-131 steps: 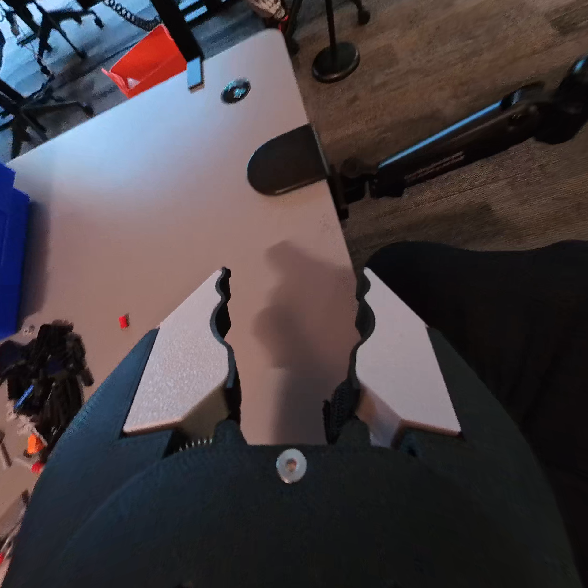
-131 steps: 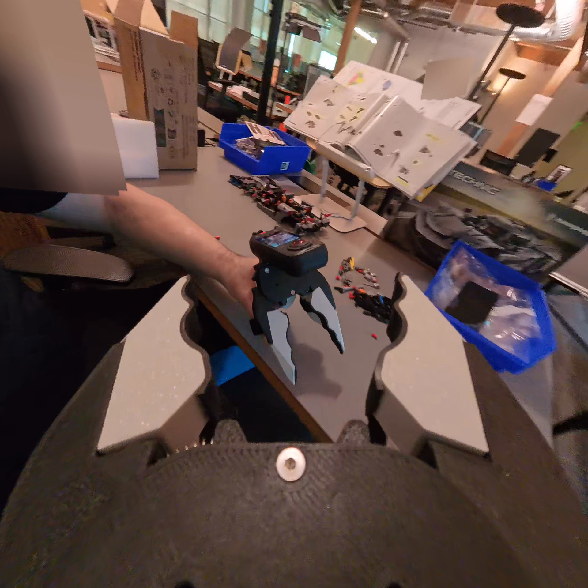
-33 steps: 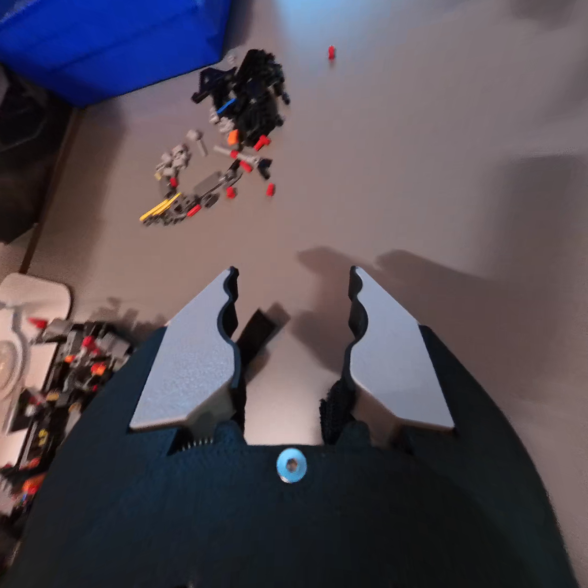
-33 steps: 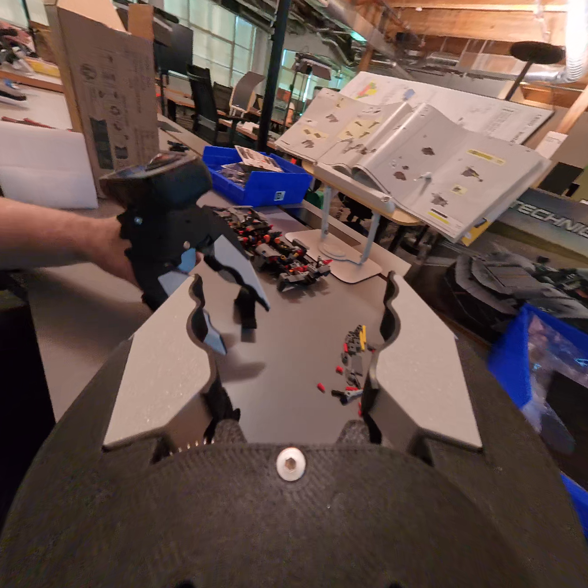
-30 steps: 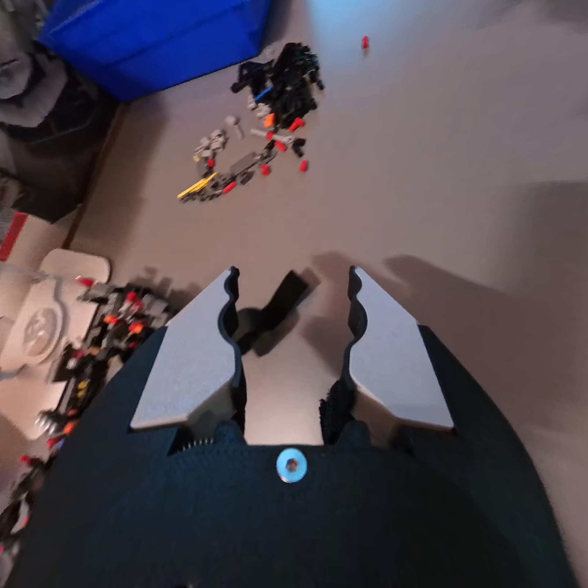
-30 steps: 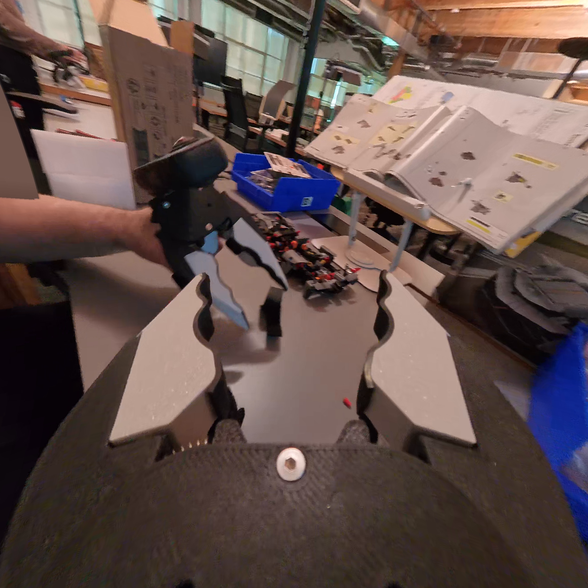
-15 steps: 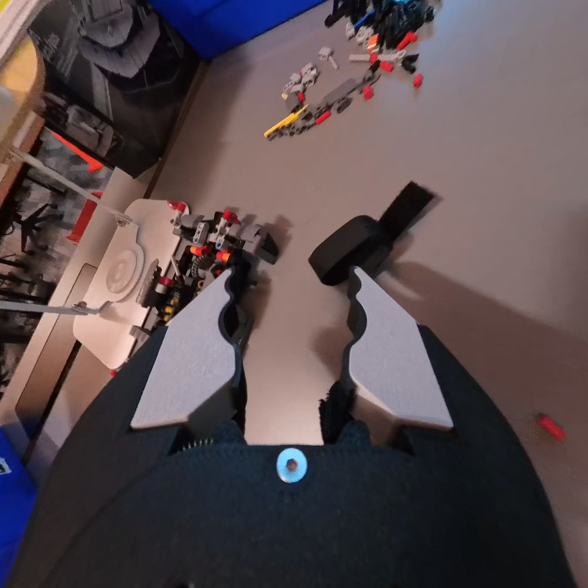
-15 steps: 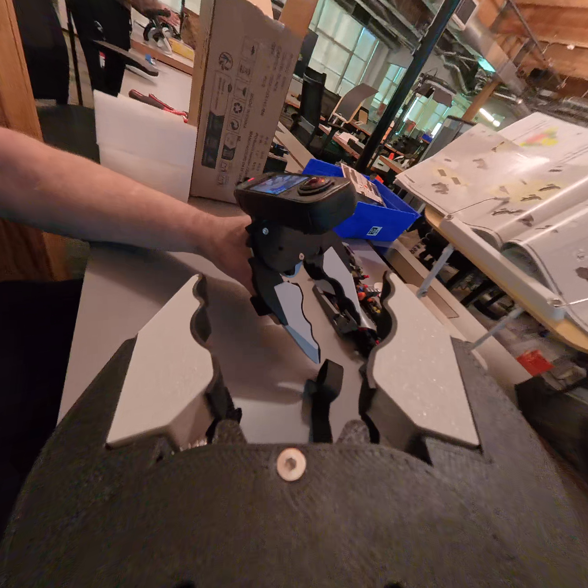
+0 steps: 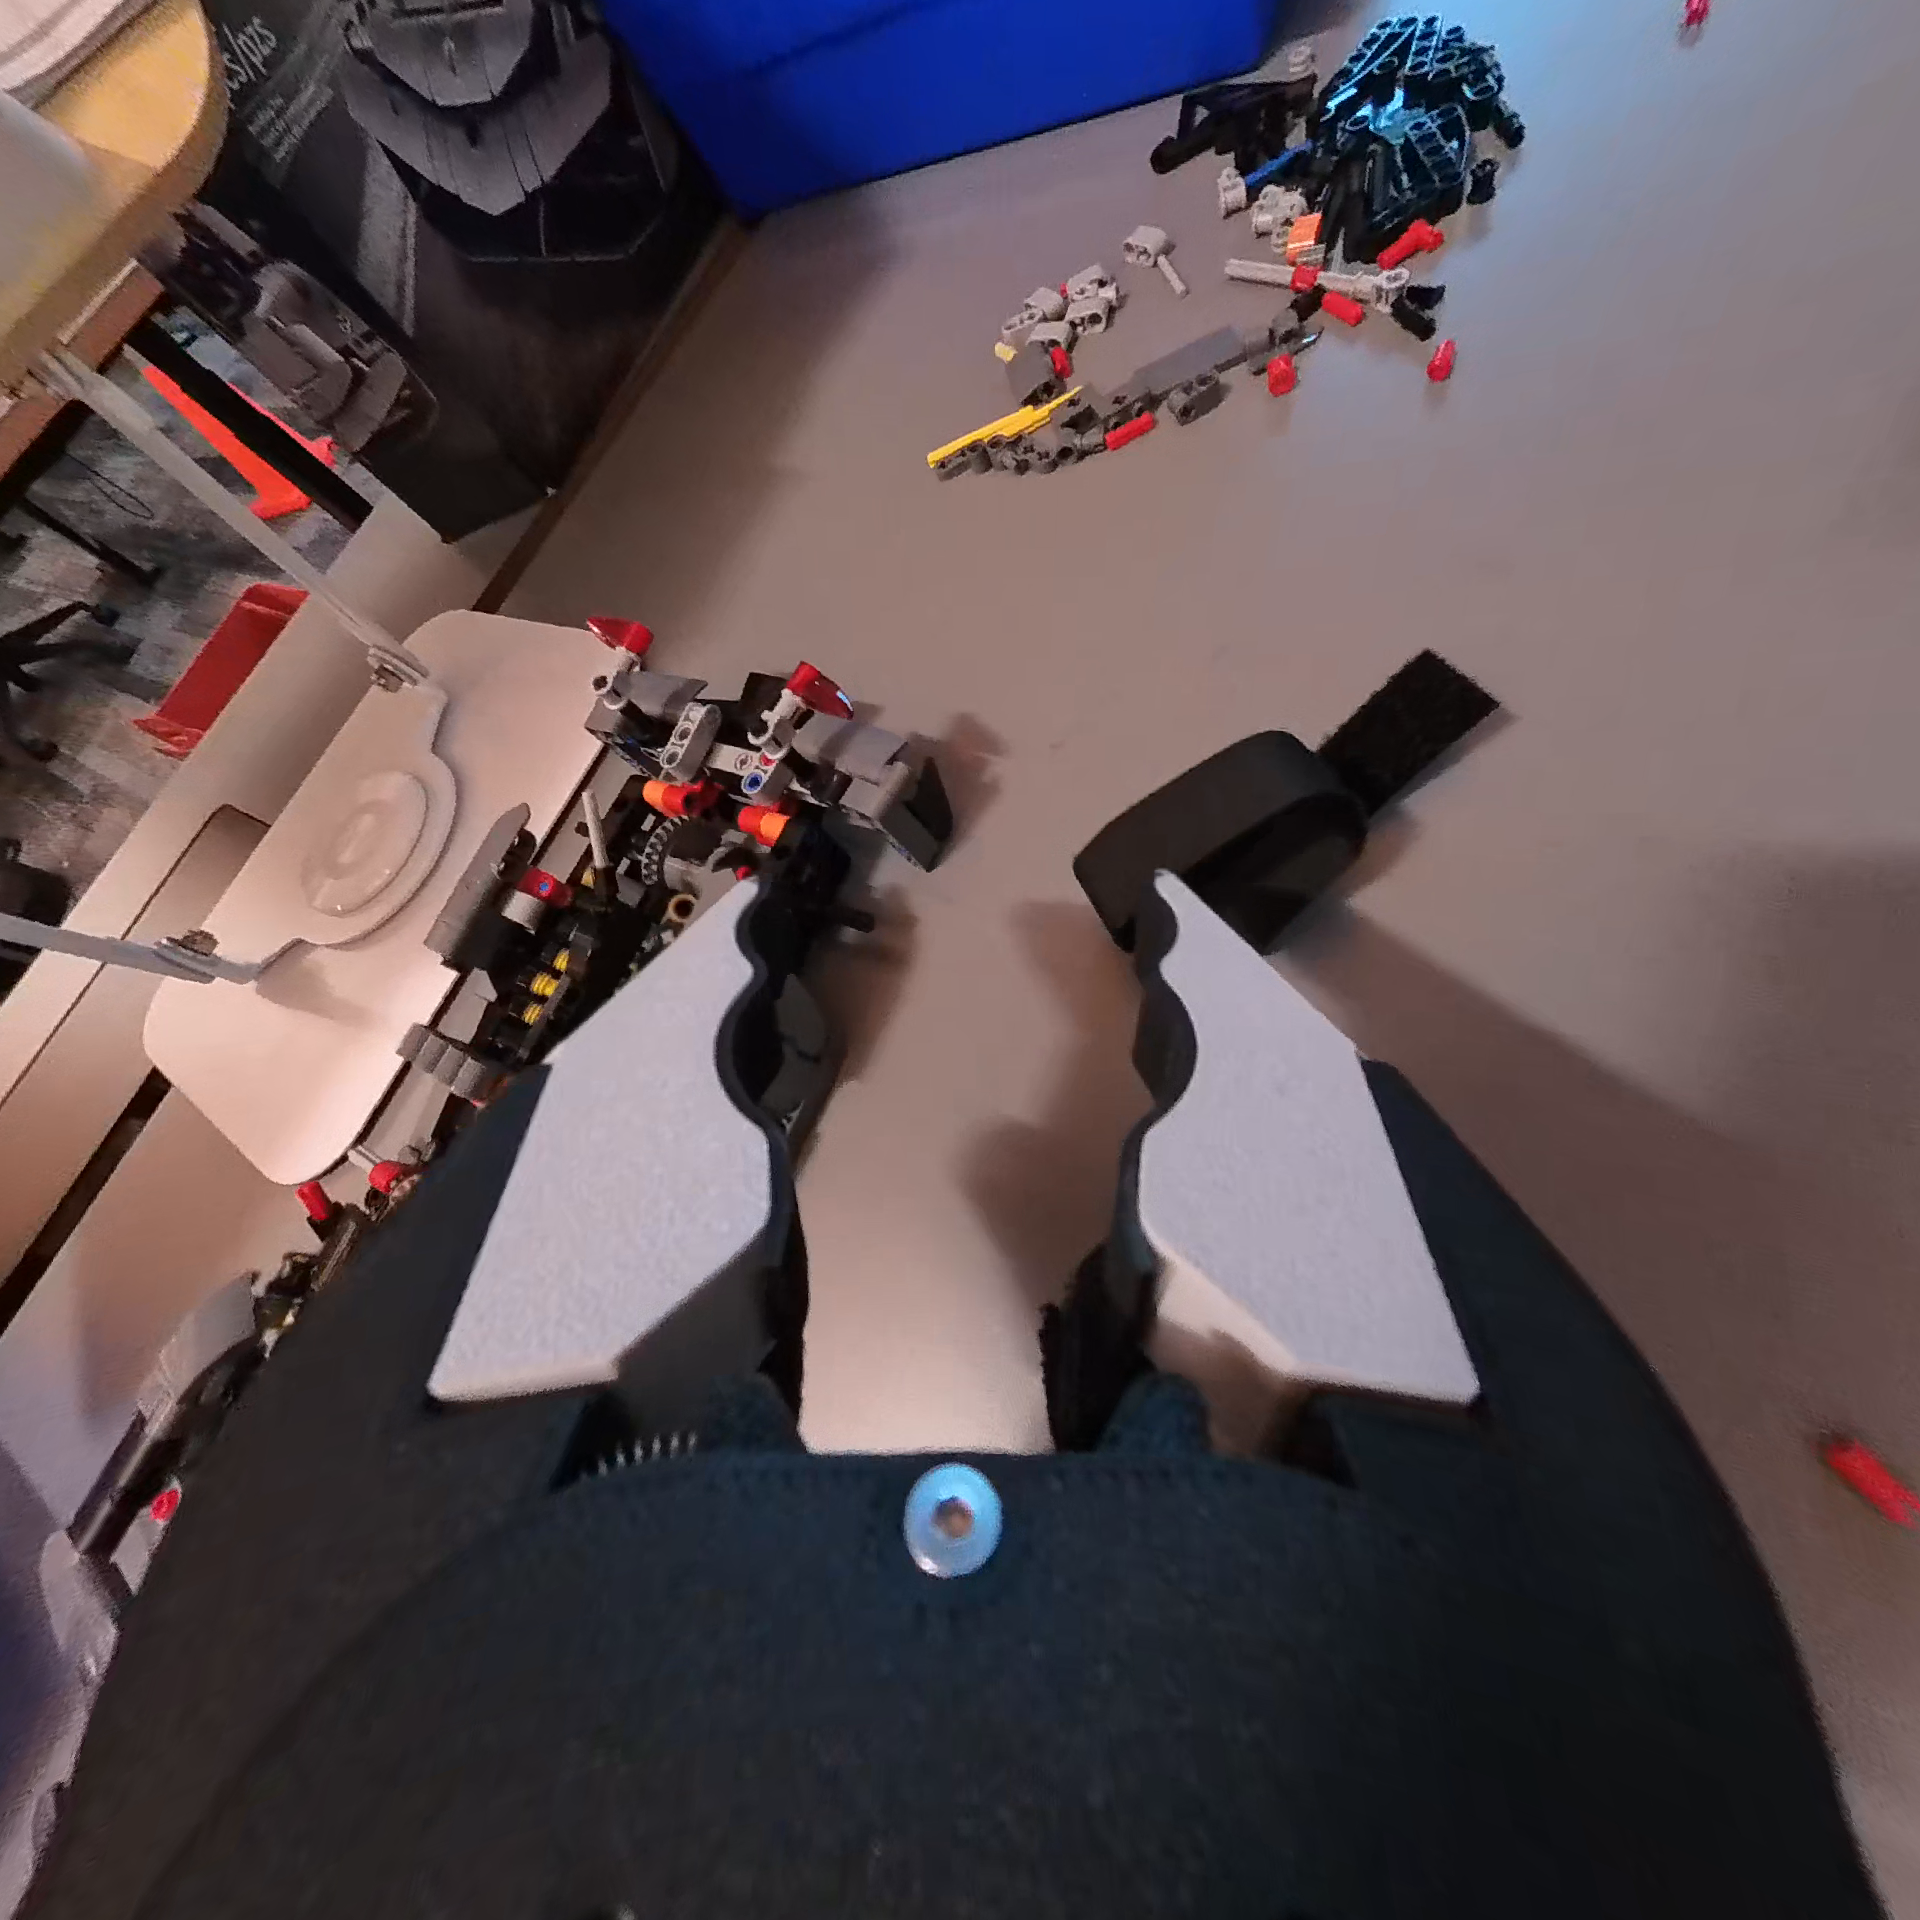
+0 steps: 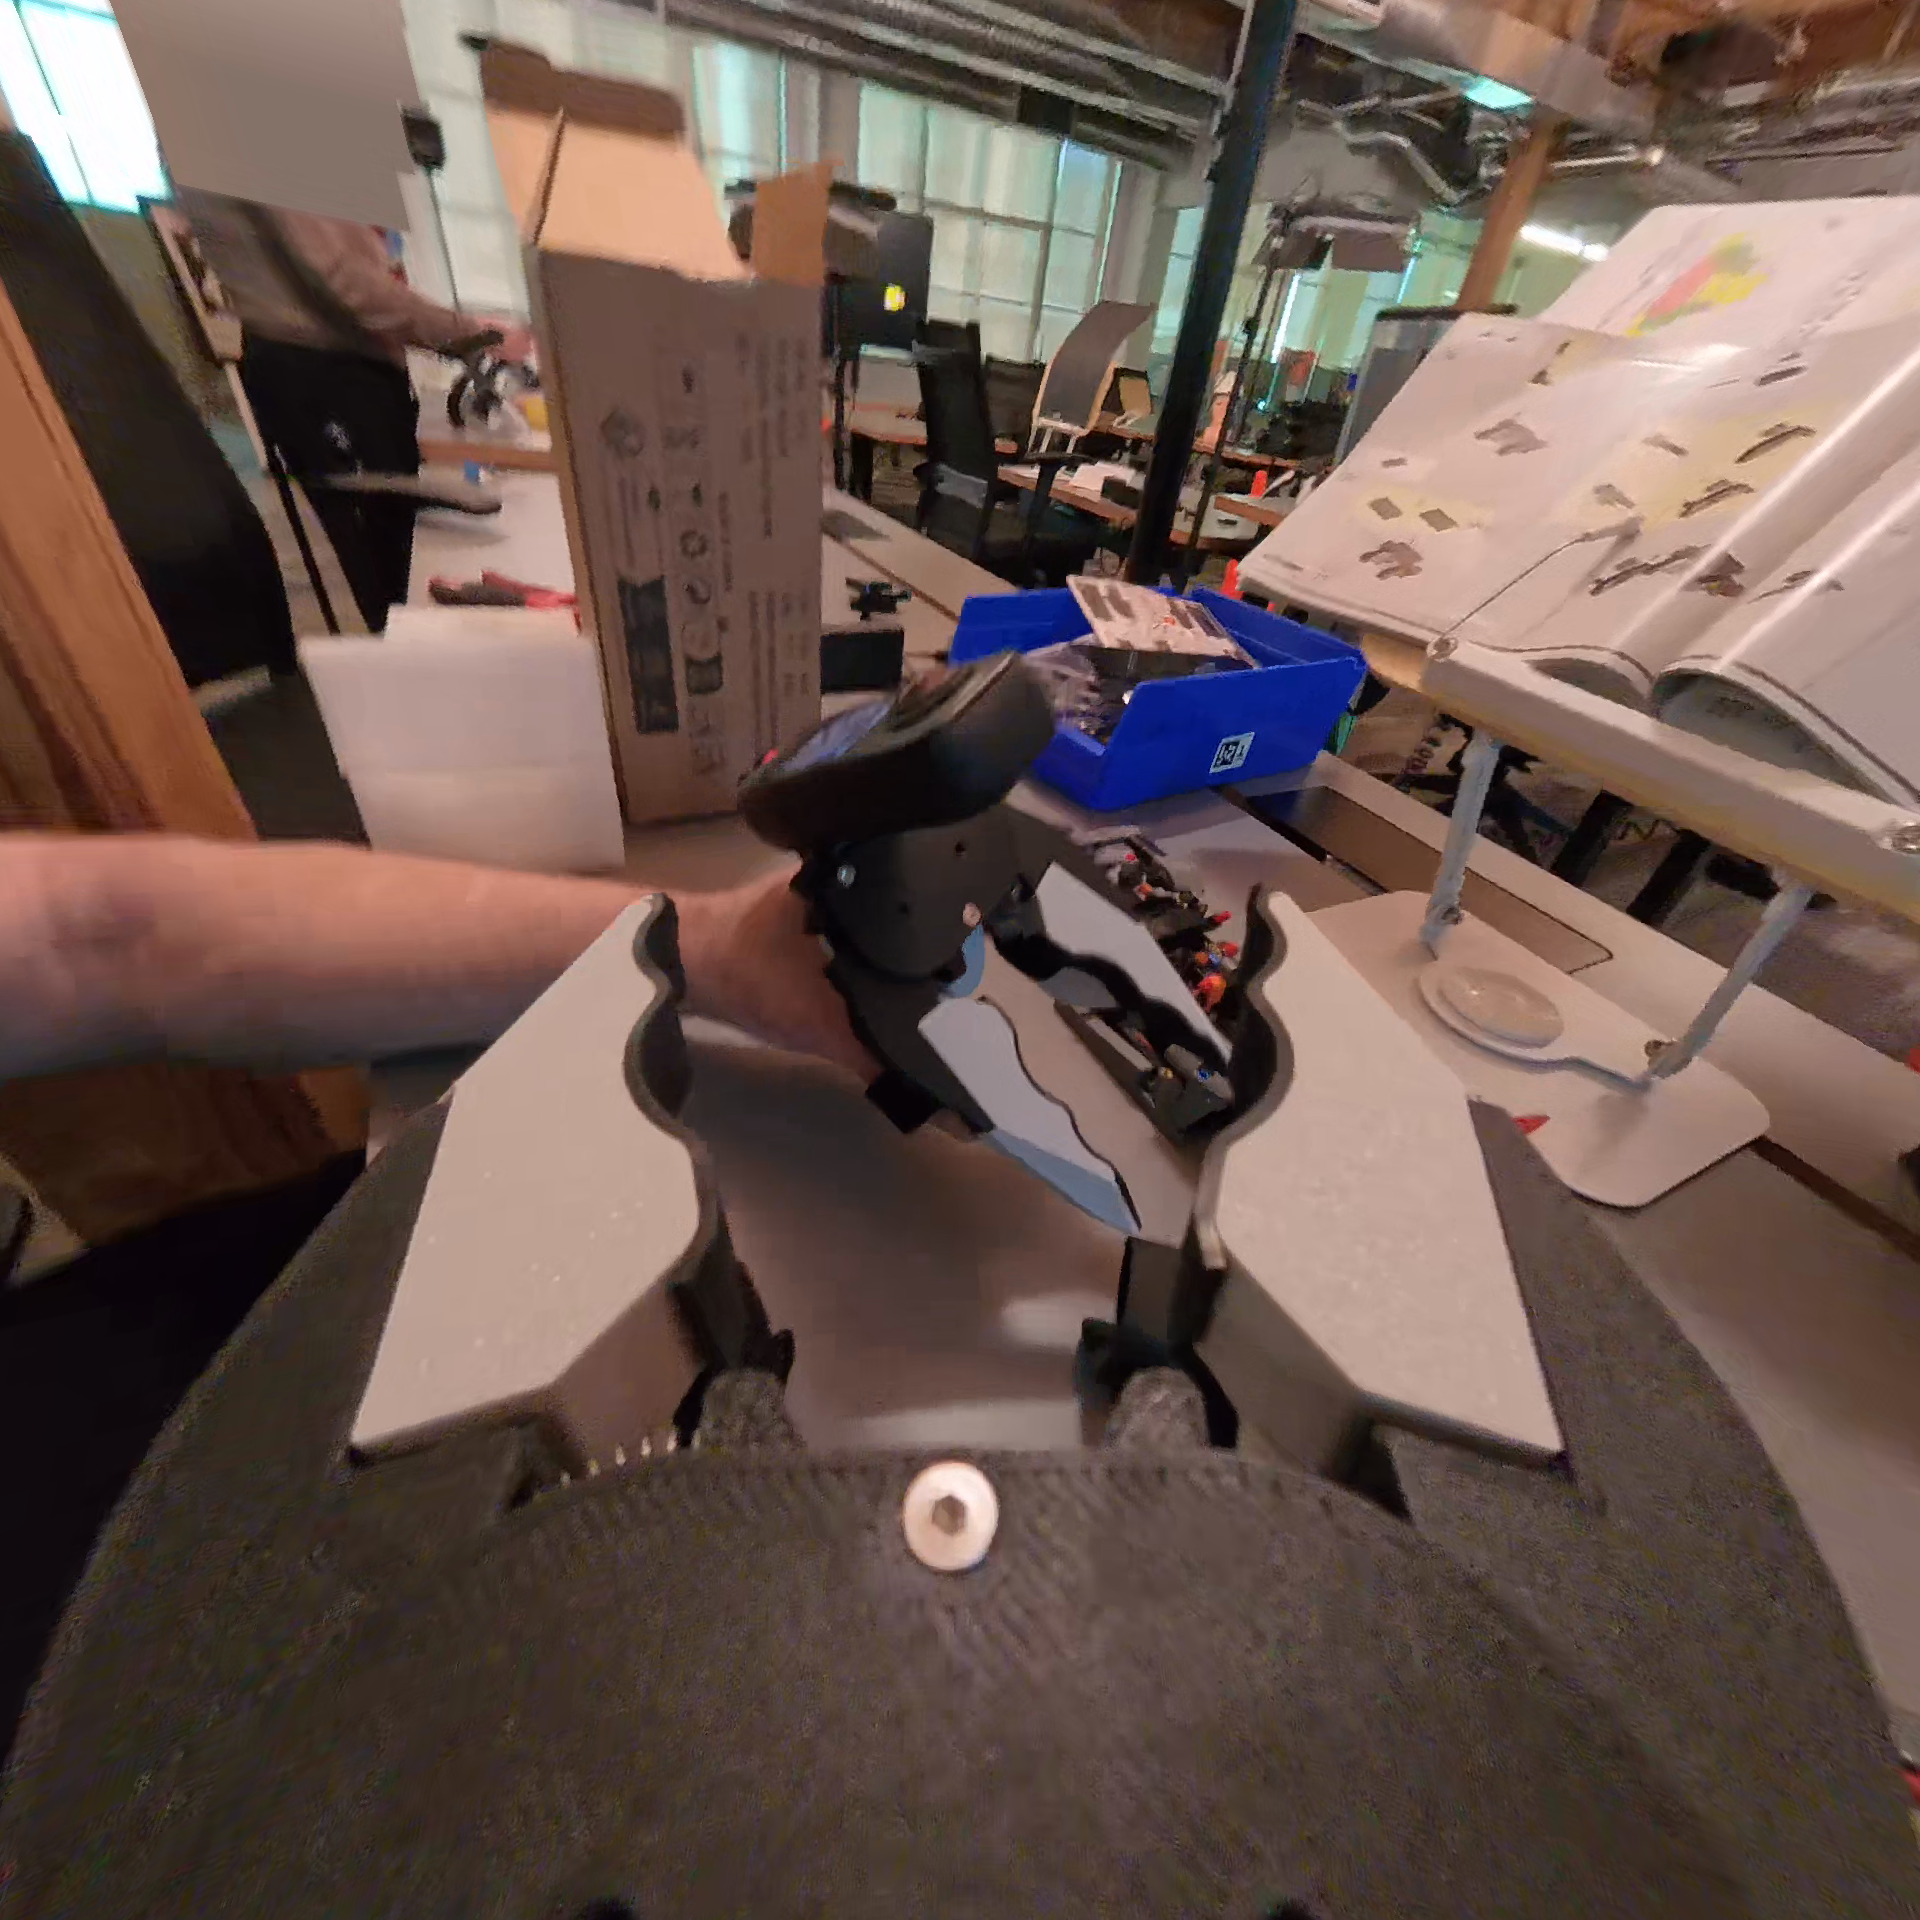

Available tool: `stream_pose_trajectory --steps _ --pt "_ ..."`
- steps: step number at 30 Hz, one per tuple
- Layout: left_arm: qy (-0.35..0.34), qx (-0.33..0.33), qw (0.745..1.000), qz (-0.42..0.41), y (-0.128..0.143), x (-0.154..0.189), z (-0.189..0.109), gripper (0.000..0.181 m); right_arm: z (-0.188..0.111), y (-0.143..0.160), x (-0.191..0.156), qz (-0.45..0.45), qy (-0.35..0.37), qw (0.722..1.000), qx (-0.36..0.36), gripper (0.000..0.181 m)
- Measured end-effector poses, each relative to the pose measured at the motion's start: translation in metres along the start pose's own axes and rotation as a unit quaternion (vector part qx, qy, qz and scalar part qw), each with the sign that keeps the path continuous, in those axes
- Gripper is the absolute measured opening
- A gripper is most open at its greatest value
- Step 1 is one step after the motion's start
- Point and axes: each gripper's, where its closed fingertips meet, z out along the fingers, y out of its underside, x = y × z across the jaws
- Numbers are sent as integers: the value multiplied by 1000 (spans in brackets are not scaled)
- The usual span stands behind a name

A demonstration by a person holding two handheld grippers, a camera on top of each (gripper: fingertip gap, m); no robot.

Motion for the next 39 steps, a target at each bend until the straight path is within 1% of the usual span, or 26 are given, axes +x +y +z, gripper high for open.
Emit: stream_pose_trajectory --steps 2,3,5,7,8,10,11,13,16,18,19,21,23,24,27,29,32,36,39 --pt "-1 -1 1000 -1 0 -1 1 69 6 -13 4 35 -5 999 16 107" --pt "-2 3 1000 -3 -1 -2 0 69 10 -16 -3 45 -22 999 20 106" --pt "-4 7 1000 -4 -2 -3 -1 68 17 -9 -11 40 -24 999 11 105" --pt "-3 10 1000 -8 -3 -5 -1 68 22 -4 -24 48 -32 998 32 101" --pt "-5 10 1000 -11 -3 -6 -1 68 25 3 -31 38 -35 998 32 100" --pt "-5 6 1000 -12 -1 -8 1 69 32 19 -38 33 -34 999 19 102" --pt "-5 5 1000 -12 0 -9 1 69 35 18 -46 42 -51 998 16 106" --pt "-6 6 1000 -11 -1 -9 1 68 39 4 -62 19 -81 996 19 106" --pt "-10 8 1000 -7 -2 -8 0 68 39 -16 -72 -50 -86 994 39 102" --pt "-13 0 1000 -5 2 -8 1 68 35 -18 -62 -92 -72 992 37 101" --pt "-13 -1 1000 -6 3 -8 1 68 32 -17 -53 -101 -58 993 38 100" --pt "-9 -1 1000 -12 5 -6 1 66 23 -11 -29 -64 -31 997 32 102" --pt "-5 -2 1000 -15 8 -5 1 68 11 -3 -8 -22 0 999 33 102" --pt "-3 -2 1000 -16 9 -4 1 69 6 5 1 -16 13 999 25 102" --pt "0 -8 1000 -16 15 -3 -1 69 -11 42 13 -39 31 998 -33 100" --pt "-1 -7 1000 -17 16 -3 -2 69 -25 52 14 -33 31 998 -49 100" --pt "-1 -6 1000 -24 17 -5 -1 69 -48 47 30 -76 67 993 -55 99" --pt "1 -14 1000 -24 20 -4 3 69 -86 35 71 -69 114 990 -40 100" --pt "0 -17 1000 -24 22 -2 5 69 -116 43 101 -59 144 987 -43 98"
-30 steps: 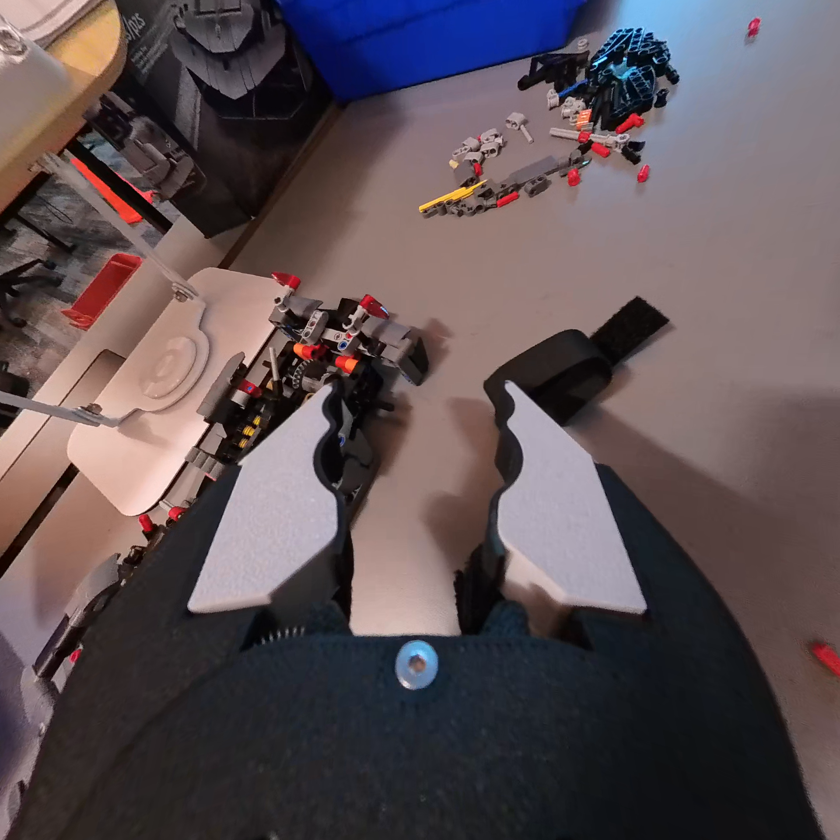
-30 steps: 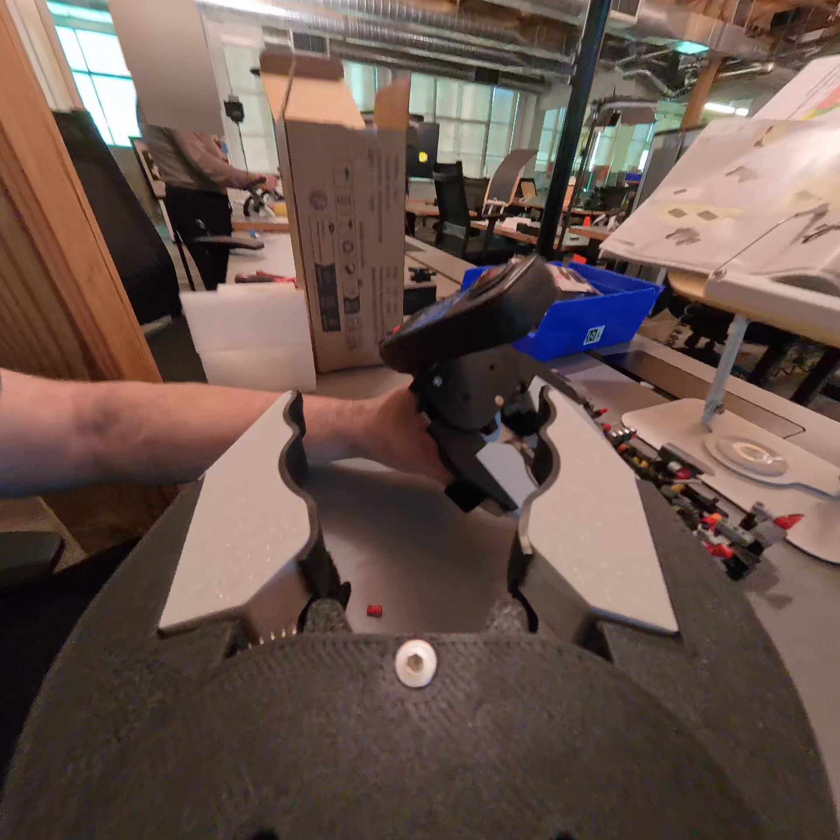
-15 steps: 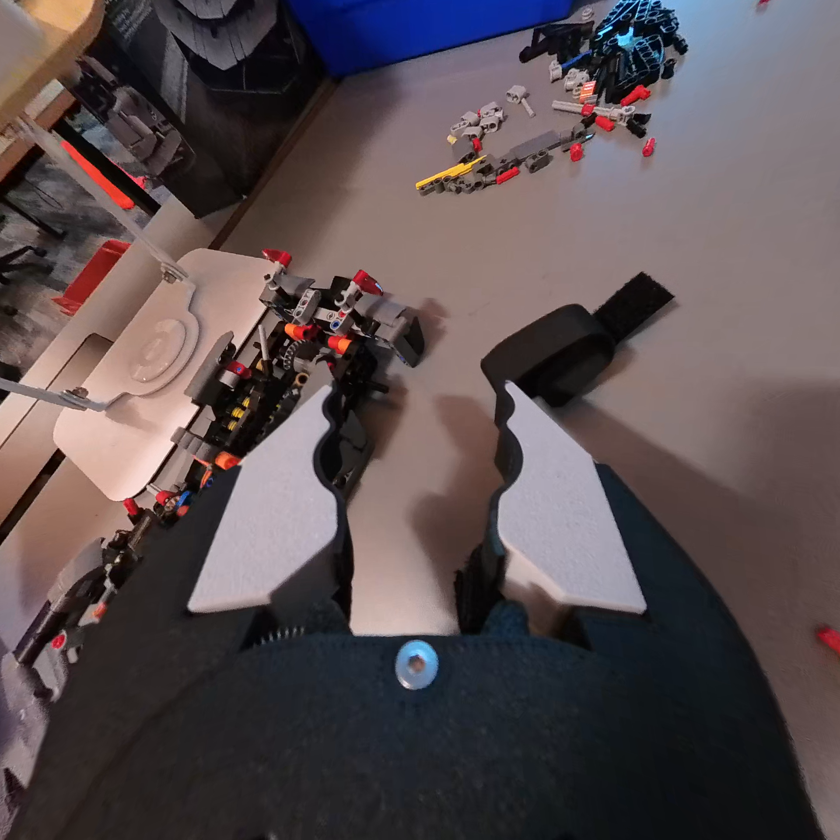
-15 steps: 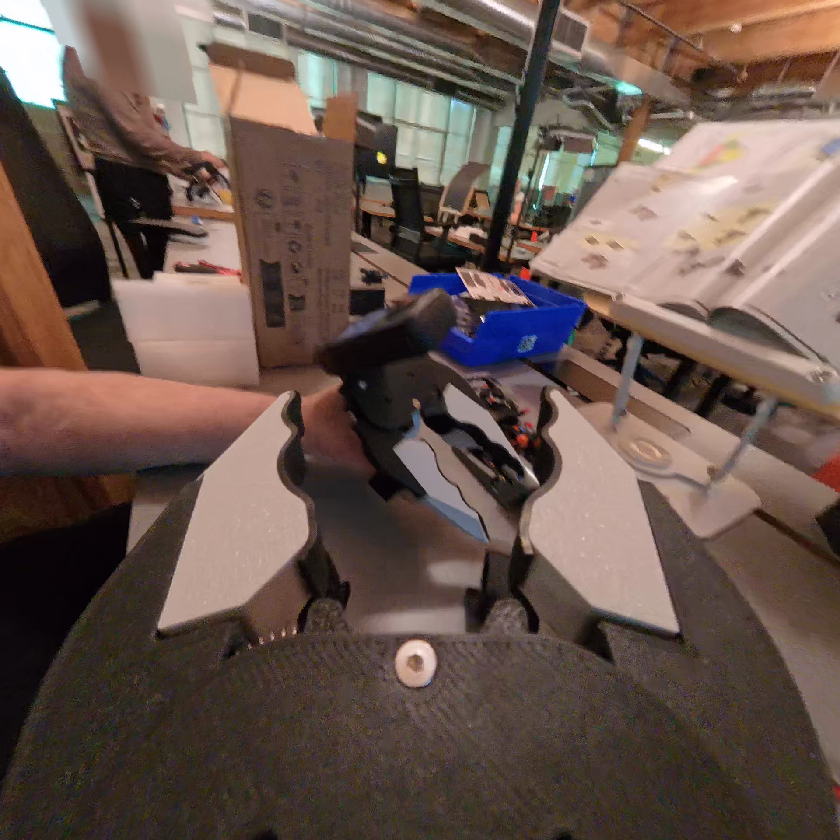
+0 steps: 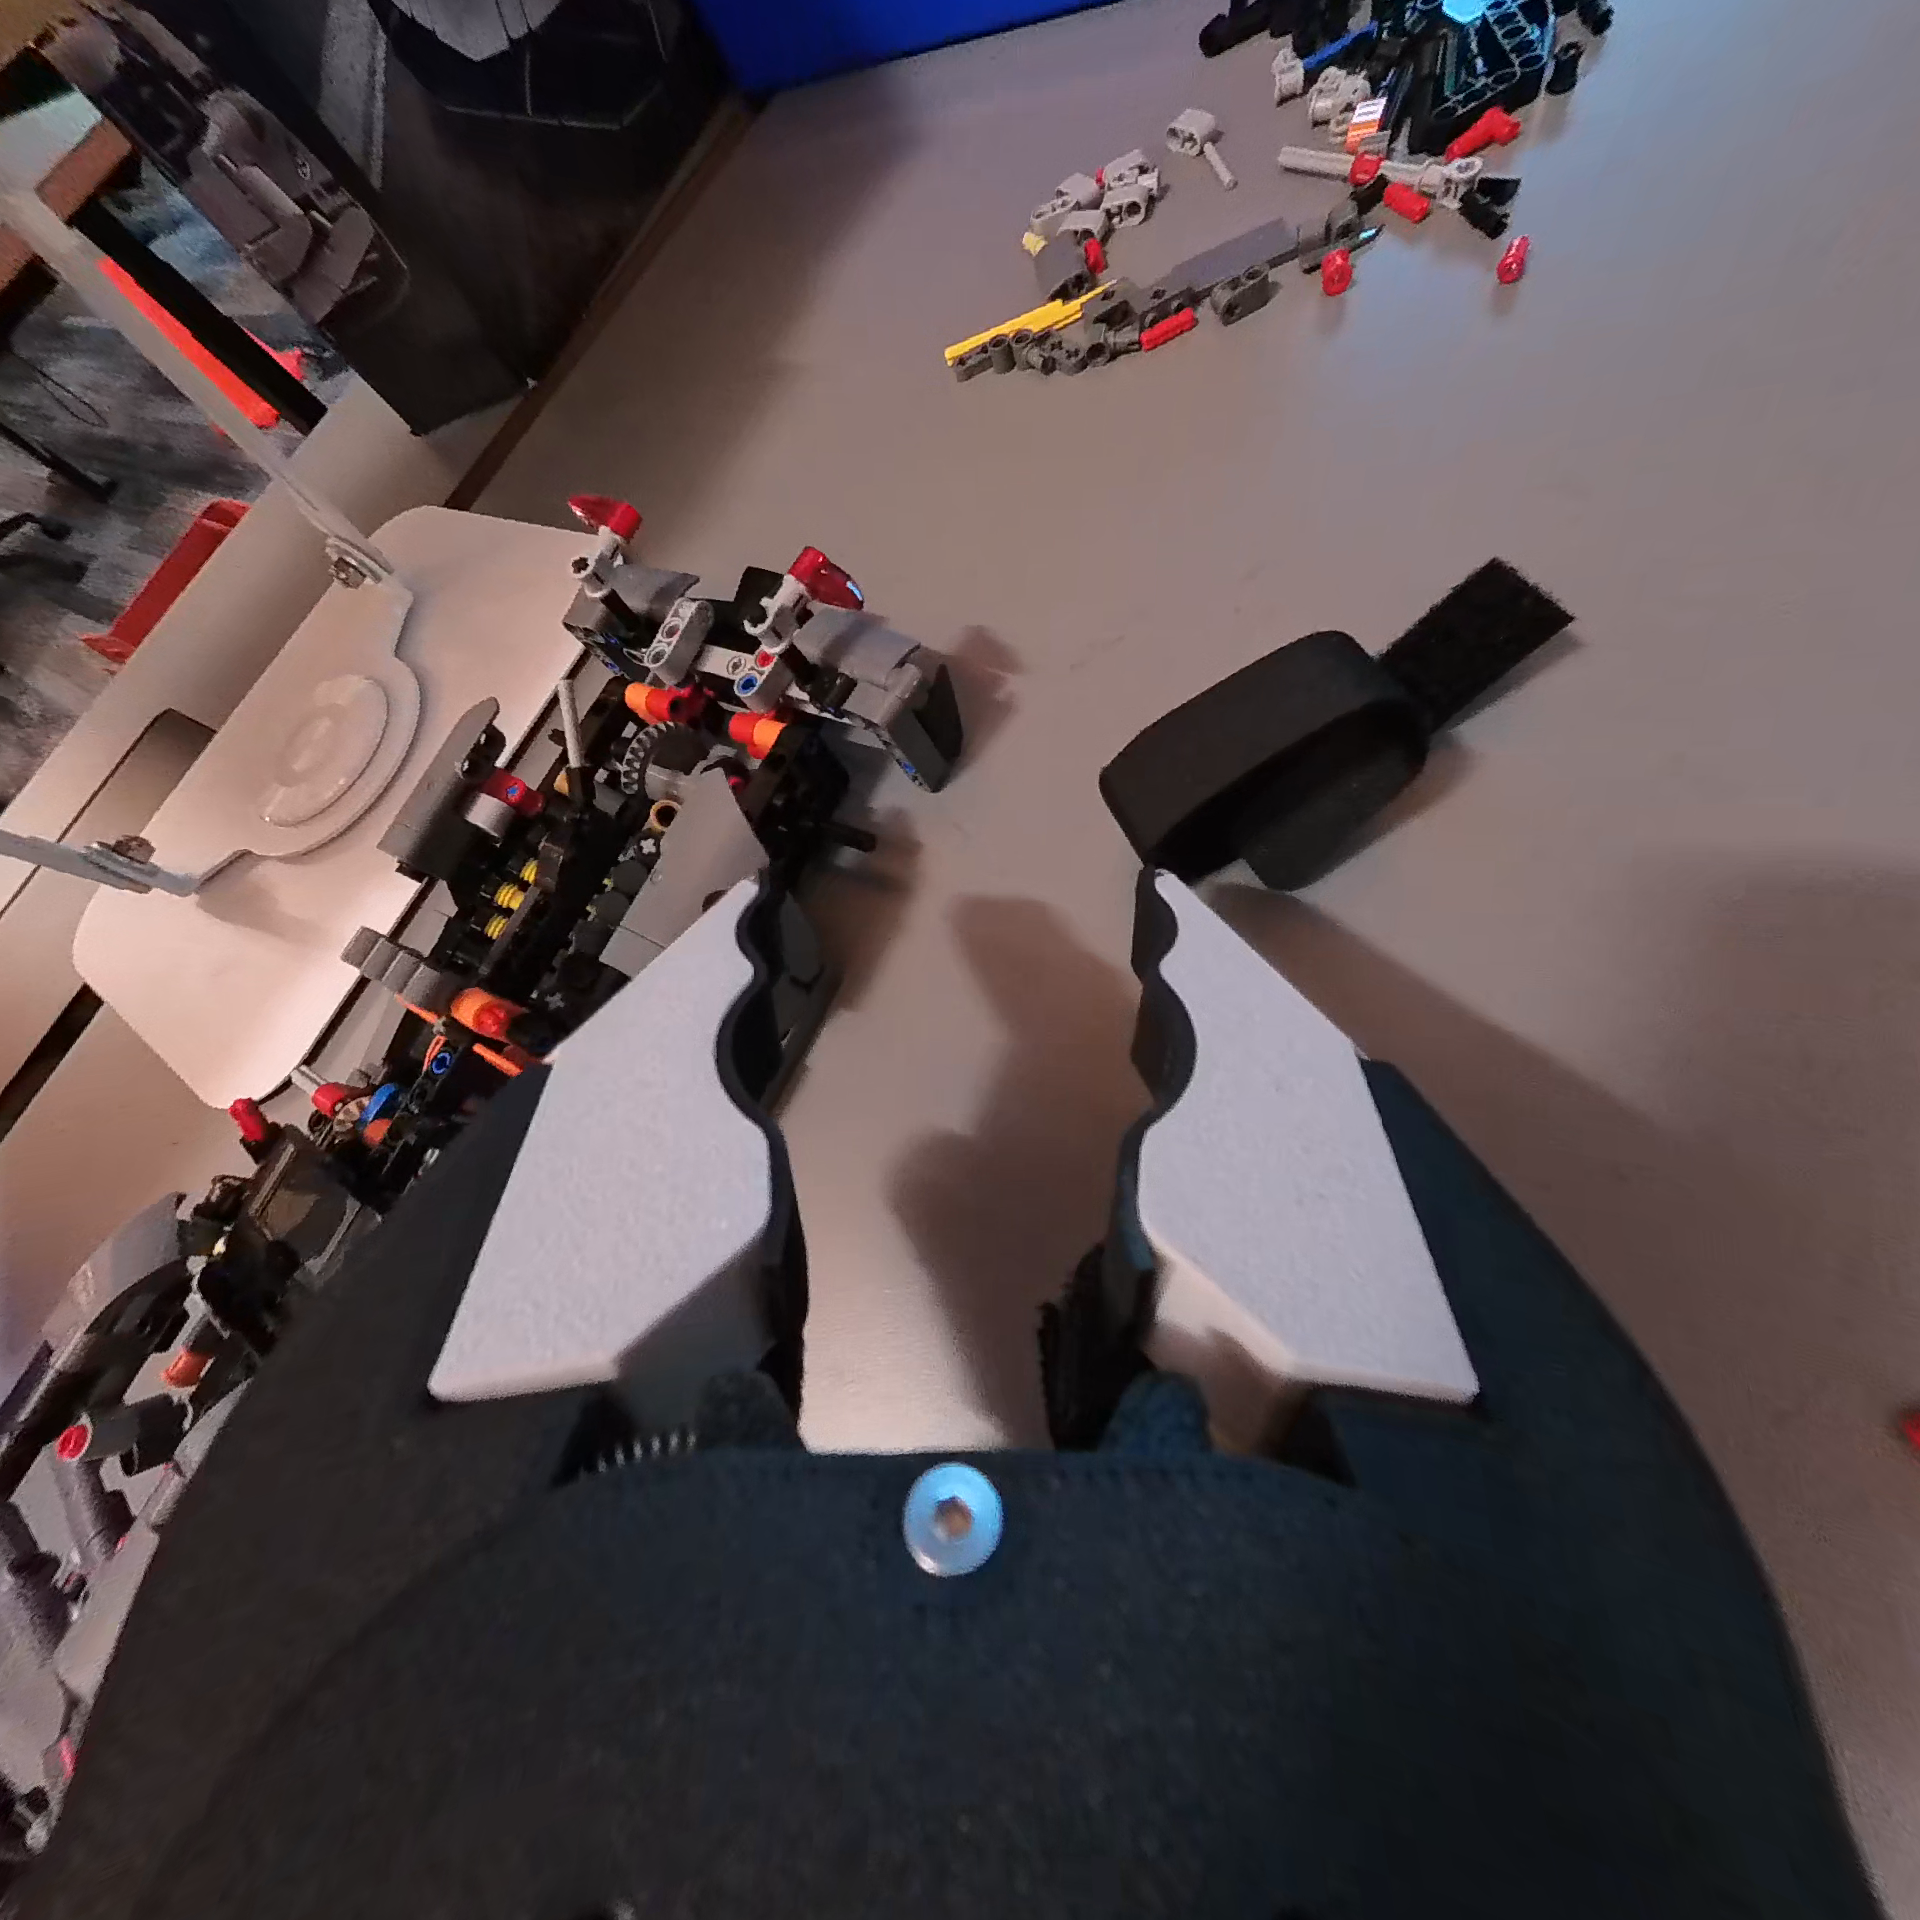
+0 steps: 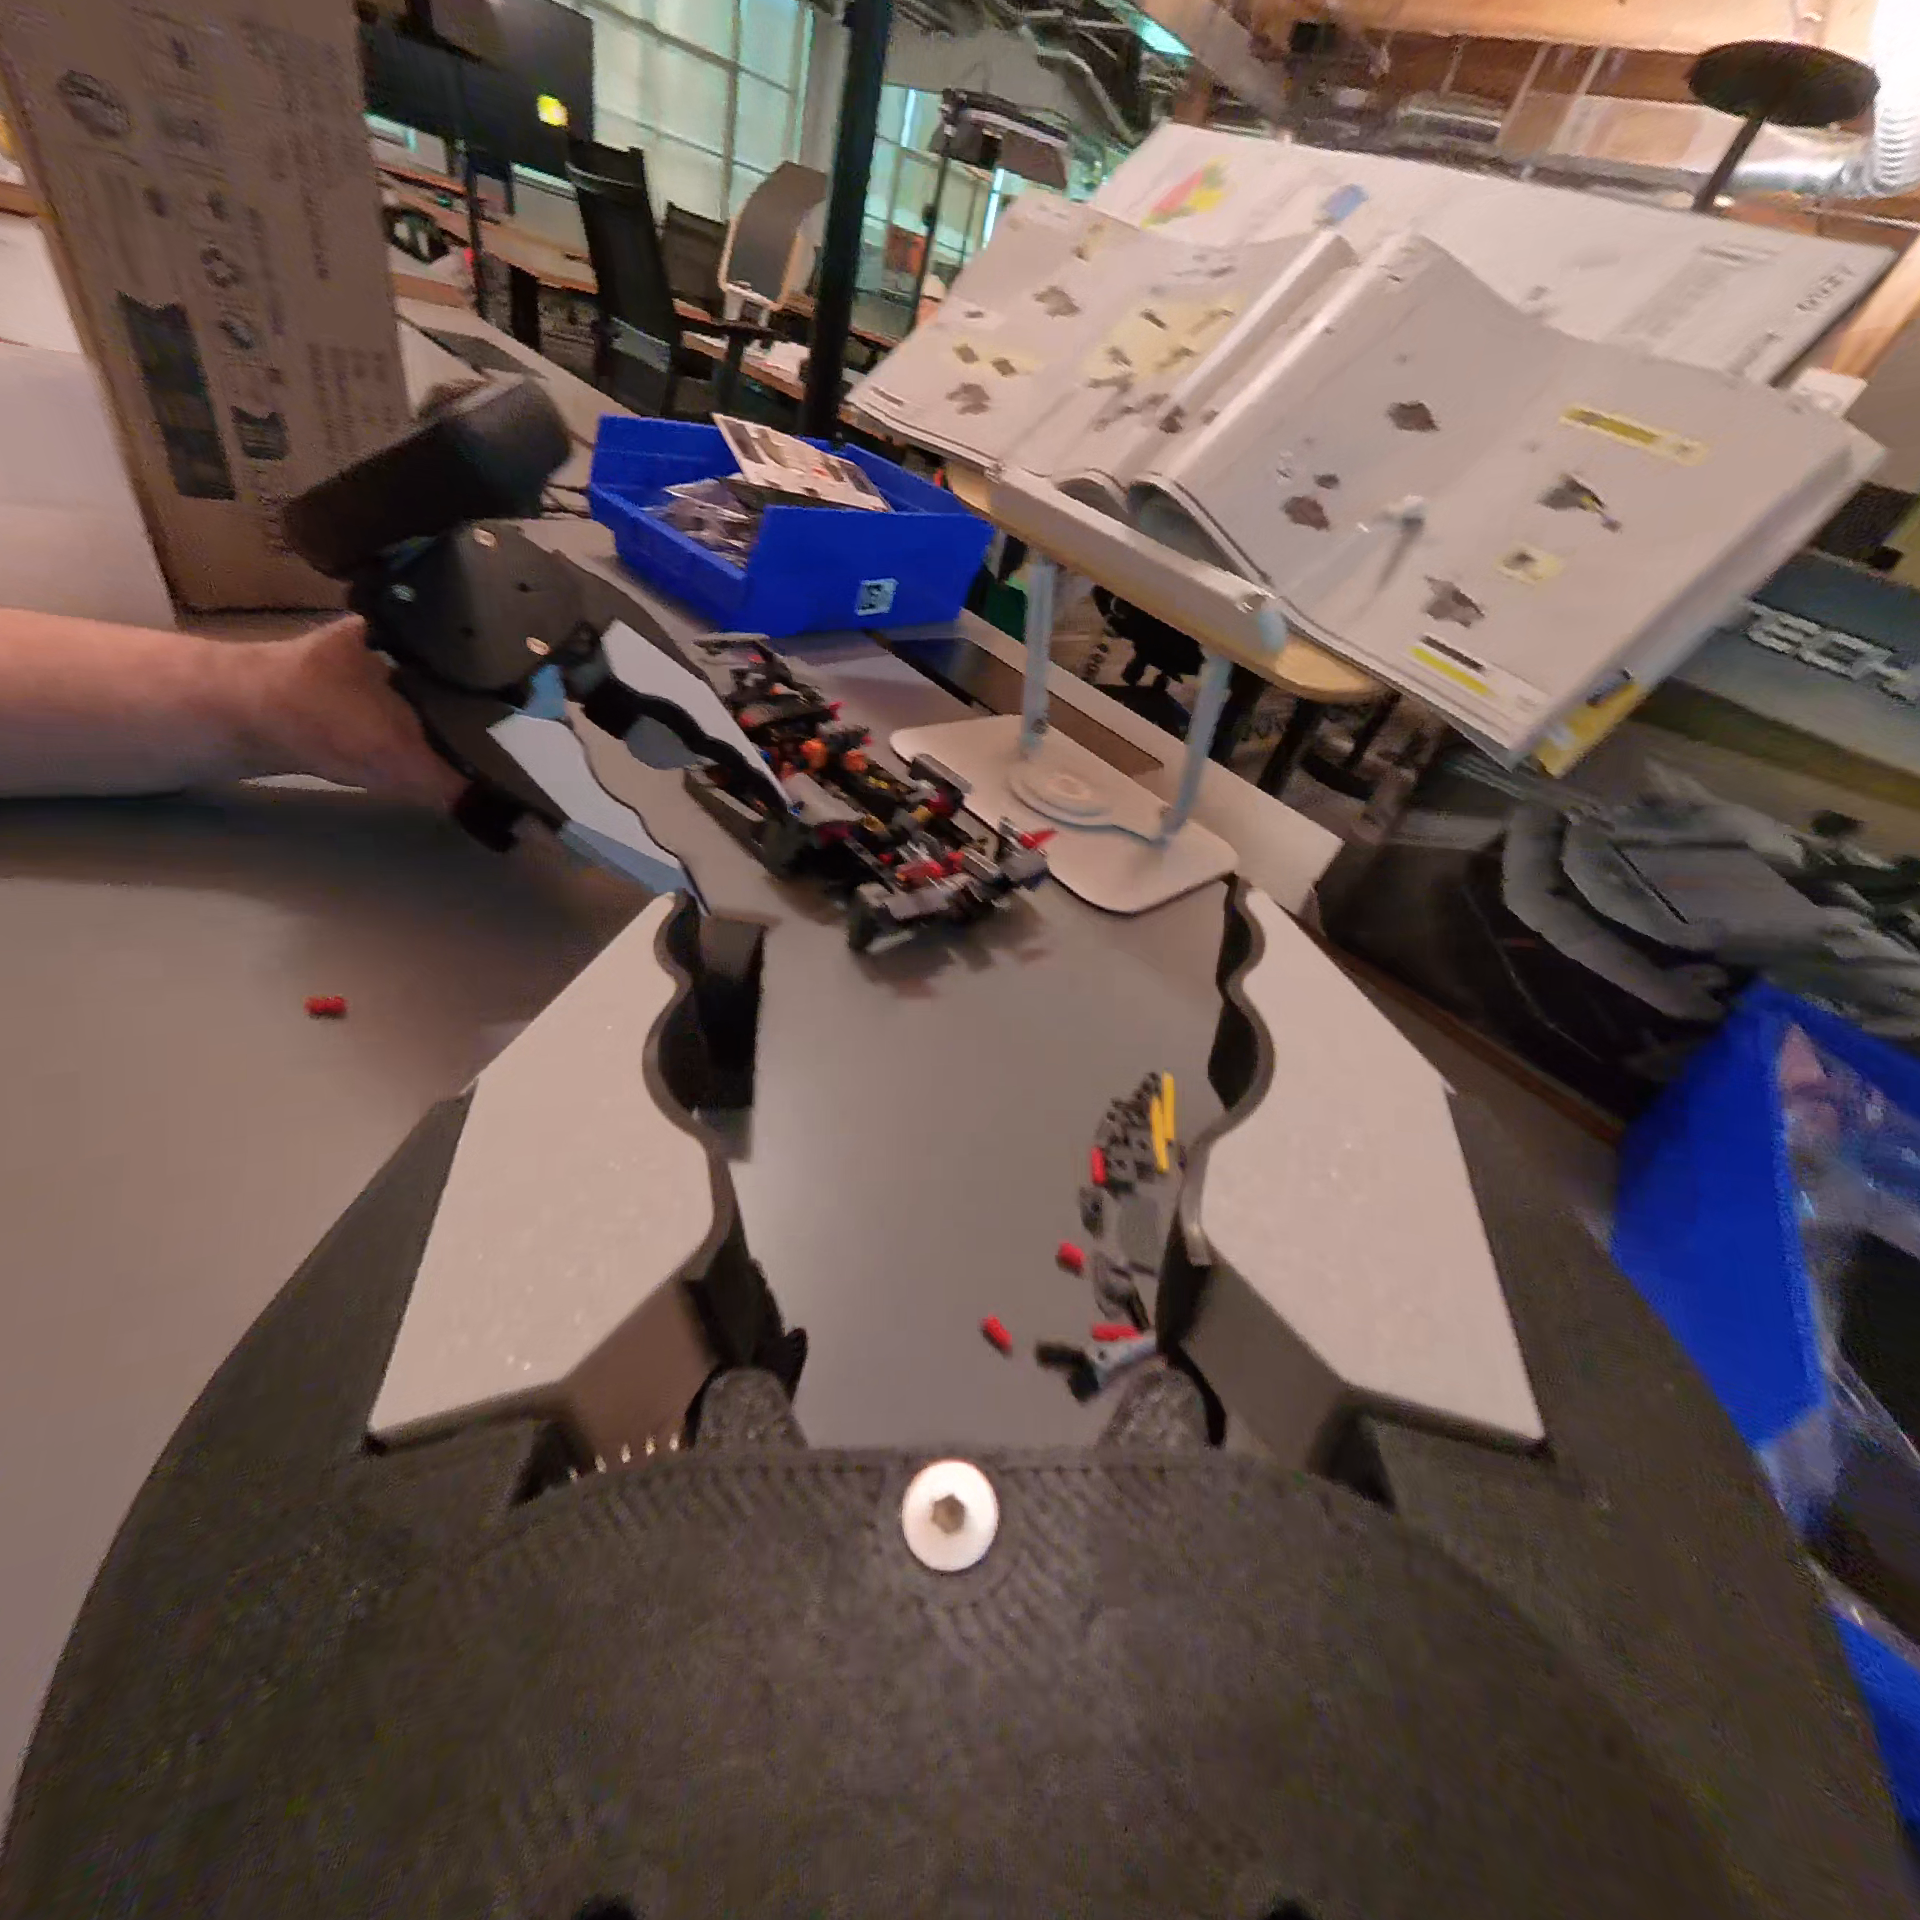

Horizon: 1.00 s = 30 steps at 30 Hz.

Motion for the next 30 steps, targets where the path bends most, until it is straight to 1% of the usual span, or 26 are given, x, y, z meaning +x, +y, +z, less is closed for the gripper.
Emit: stream_pose_trajectory --steps 3,6,8,11,13,16,19,21,23,26,30 --pt "0 5 1000 -3 -2 0 1 69 -15 16 24 19 19 1000 -14 104" --pt "8 12 1000 -9 -5 2 0 69 -23 13 36 32 25 999 1 101" --pt "12 18 1000 -10 -7 4 -2 67 -23 1 25 61 -5 998 27 100" --pt "15 20 1000 -5 -9 8 -3 67 -15 3 3 23 -34 999 14 105" --pt "20 20 1000 -2 -10 11 -4 67 -15 8 3 5 -34 999 3 107" --pt "23 27 999 -1 -13 14 -5 67 -24 14 27 -4 -7 1000 -3 105" --pt "30 27 999 -2 -13 16 -4 67 -46 19 60 24 29 999 1 105" --pt "32 28 999 -3 -13 17 -5 67 -61 29 78 25 54 998 -7 104" --pt "32 29 999 -4 -14 17 -4 67 -69 36 95 44 70 997 -5 104" --pt "30 28 999 -4 -15 17 -4 67 -70 40 106 75 63 995 1 106" --pt "22 21 1000 1 -12 16 -2 67 -65 54 99 31 42 998 -25 106"
